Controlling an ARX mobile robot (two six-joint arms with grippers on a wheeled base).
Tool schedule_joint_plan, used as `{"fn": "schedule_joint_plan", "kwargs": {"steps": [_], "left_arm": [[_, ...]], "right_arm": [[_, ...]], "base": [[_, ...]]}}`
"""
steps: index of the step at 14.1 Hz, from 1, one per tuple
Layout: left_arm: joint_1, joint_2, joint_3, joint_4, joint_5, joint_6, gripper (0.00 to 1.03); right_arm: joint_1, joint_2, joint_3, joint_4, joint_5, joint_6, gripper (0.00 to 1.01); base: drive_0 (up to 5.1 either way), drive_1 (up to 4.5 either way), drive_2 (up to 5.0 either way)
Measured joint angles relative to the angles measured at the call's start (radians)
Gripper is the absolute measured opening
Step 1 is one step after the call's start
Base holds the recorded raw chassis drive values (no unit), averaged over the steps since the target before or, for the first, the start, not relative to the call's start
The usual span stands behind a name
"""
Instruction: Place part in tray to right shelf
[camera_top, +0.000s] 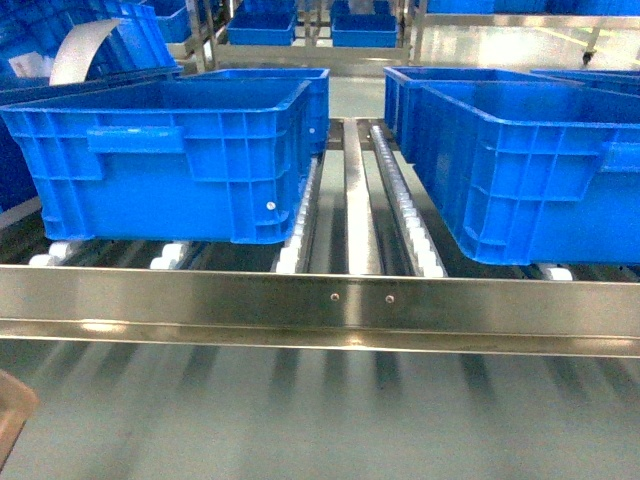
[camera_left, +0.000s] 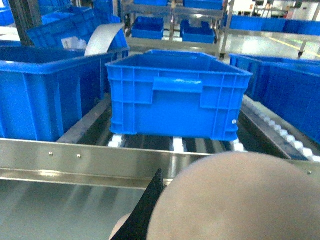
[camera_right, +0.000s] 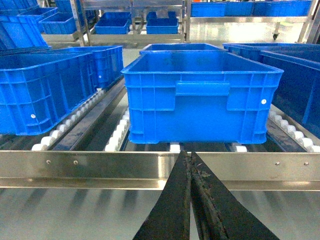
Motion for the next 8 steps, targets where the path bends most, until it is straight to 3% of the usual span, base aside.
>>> {"fn": "schedule_joint_plan", "kwargs": {"steps": [1,3,8], "left_arm": [[0.000,0.000,0.000,0.004,0.002,0.000,0.13],[0.000,0.000,0.000,0.002,-0.002,0.001,0.13],[0.000,0.000,0.000,0.003,0.001,0.003,0.13]], "right_arm": [[0.000,-0.084,0.000,-0.133,0.000,0.000,0.02],[0.000,-0.173,0.000,-0.192,0.000,0.000,0.02],[0.000,-0.173,0.000,-0.183,0.000,0.000,0.02]], "base": [[0.0,0.00,0.0],[0.0,0.00,0.0],[0.0,0.00,0.0]]}}
